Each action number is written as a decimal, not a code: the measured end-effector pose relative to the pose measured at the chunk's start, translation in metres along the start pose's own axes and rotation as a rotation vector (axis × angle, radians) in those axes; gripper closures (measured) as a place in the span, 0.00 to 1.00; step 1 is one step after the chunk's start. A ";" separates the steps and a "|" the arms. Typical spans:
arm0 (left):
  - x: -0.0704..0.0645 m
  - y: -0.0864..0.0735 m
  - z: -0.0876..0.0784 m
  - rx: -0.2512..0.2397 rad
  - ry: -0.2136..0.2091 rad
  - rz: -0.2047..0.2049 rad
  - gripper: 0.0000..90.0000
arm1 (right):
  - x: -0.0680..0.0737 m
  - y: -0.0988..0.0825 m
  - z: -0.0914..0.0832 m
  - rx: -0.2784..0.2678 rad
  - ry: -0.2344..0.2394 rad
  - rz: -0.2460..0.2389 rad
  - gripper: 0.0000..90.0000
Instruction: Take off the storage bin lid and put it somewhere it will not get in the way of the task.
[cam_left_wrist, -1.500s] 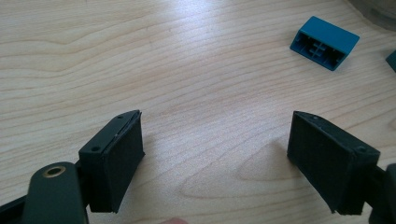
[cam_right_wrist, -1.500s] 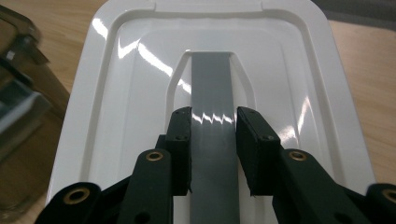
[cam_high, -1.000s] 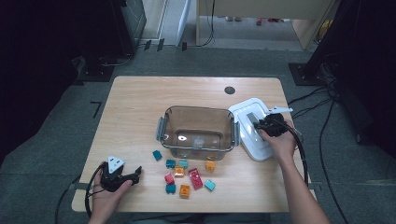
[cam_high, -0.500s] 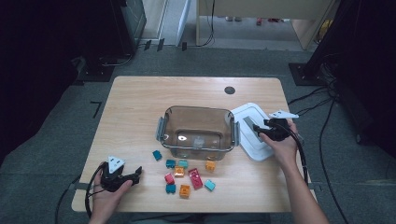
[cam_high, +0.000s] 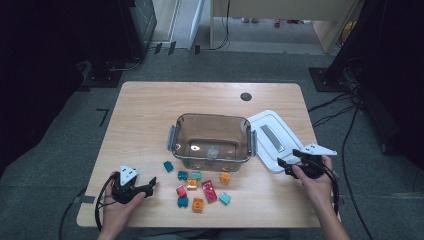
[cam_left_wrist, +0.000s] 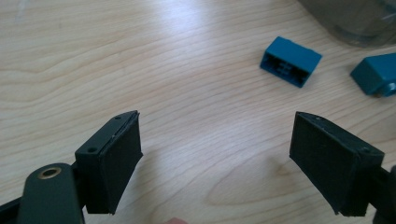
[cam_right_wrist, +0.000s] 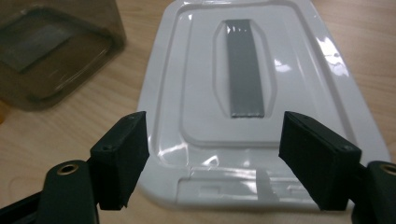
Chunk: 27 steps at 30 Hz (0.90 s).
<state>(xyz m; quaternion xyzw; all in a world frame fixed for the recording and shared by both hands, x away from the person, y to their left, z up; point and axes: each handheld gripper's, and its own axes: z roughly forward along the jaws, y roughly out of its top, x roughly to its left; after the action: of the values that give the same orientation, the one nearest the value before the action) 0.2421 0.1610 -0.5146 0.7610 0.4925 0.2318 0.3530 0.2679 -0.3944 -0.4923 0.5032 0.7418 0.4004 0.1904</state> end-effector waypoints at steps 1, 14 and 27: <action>-0.001 0.001 0.001 -0.002 -0.006 0.006 0.19 | 0.002 -0.003 -0.003 0.007 0.002 -0.001 0.25; -0.004 0.011 0.006 -0.020 -0.084 -0.002 0.20 | 0.016 -0.048 -0.037 0.011 -0.055 0.054 0.23; -0.018 0.020 0.012 -0.028 -0.119 0.013 0.24 | 0.031 -0.060 -0.018 0.068 -0.115 0.005 0.18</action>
<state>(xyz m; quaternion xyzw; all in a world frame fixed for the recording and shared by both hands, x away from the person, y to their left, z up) 0.2550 0.1356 -0.5070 0.7716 0.4626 0.1952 0.3906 0.2062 -0.3839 -0.5245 0.5335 0.7414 0.3460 0.2145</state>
